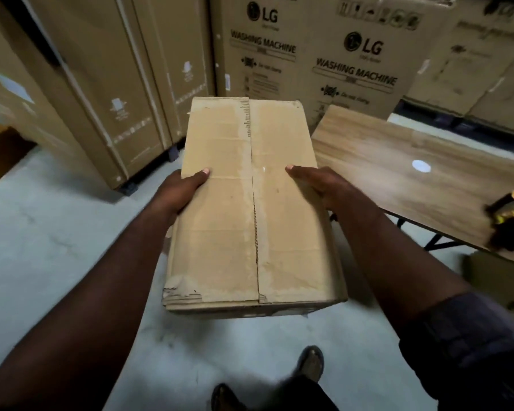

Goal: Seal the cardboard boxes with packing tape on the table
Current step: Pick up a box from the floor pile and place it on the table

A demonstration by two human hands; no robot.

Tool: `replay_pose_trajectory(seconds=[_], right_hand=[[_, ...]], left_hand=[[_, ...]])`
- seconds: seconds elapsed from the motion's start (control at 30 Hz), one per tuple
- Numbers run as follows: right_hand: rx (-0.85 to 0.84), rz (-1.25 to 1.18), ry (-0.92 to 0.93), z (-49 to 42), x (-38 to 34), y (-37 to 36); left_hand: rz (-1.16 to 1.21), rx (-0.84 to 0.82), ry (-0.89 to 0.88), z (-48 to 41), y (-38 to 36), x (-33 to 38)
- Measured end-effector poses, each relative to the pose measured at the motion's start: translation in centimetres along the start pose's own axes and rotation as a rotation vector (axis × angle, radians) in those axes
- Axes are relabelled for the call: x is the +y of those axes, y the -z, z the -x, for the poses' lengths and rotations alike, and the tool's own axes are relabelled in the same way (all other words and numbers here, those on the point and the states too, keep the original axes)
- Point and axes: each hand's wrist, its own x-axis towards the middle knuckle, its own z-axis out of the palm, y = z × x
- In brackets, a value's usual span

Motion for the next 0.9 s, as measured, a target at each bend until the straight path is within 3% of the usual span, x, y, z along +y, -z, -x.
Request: replay_pose_trajectory(seconds=[0.37, 0.6, 0.9], right_hand=[[0.261, -0.046, -0.022, 0.7, -1.7, 18.1], [0.236, -0.292, 0.067, 0.6, -1.7, 31.0], [0.335, -0.119, 0.178, -1.8, -1.1, 39.8]], left_hand=[[-0.061, -0.169, -0.05, -2.1, -18.4, 7.2], [-0.064, -0.183, -0.039, -4.1, -30.5, 10.5], [0.018, -0.288, -0.1, -7.1, -39.3, 12.2]])
